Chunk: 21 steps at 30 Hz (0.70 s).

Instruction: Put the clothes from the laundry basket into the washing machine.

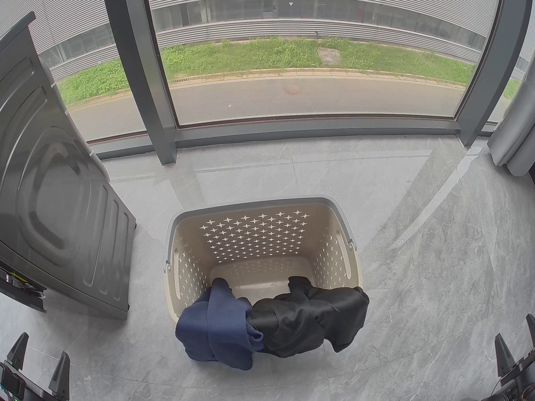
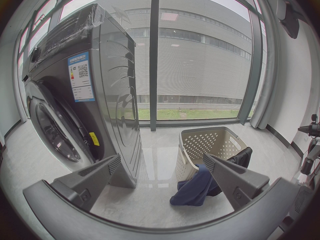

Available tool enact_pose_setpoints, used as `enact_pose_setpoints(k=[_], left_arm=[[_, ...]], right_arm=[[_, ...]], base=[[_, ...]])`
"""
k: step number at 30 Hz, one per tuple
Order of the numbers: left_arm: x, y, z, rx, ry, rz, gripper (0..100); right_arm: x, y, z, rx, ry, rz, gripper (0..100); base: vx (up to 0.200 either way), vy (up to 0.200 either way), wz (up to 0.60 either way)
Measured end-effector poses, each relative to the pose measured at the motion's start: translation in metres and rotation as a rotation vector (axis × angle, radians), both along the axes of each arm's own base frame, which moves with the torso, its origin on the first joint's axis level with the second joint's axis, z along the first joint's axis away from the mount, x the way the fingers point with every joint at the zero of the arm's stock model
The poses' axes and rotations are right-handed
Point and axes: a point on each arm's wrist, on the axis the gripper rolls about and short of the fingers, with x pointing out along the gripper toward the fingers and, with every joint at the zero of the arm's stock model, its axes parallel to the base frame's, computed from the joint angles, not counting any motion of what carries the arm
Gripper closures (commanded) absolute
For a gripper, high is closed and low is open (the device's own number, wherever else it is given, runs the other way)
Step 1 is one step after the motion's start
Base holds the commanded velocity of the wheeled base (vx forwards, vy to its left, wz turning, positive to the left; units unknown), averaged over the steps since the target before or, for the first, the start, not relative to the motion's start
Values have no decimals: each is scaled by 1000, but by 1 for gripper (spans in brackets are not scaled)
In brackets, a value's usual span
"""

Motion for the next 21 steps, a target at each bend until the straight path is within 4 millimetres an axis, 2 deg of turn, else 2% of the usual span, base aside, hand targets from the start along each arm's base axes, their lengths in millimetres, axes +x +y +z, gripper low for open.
enact_pose_setpoints(k=[5,8,17,21], left_arm=[[0,0,0,0,0,0,0],[0,0,0,0,0,0,0],[0,0,0,0,0,0,0],[0,0,0,0,0,0,0]], right_arm=[[0,0,0,0,0,0,0],[0,0,0,0,0,0,0],[0,0,0,0,0,0,0],[0,0,0,0,0,0,0]], base=[[0,0,0],[200,0,0],[0,0,0],[200,0,0]])
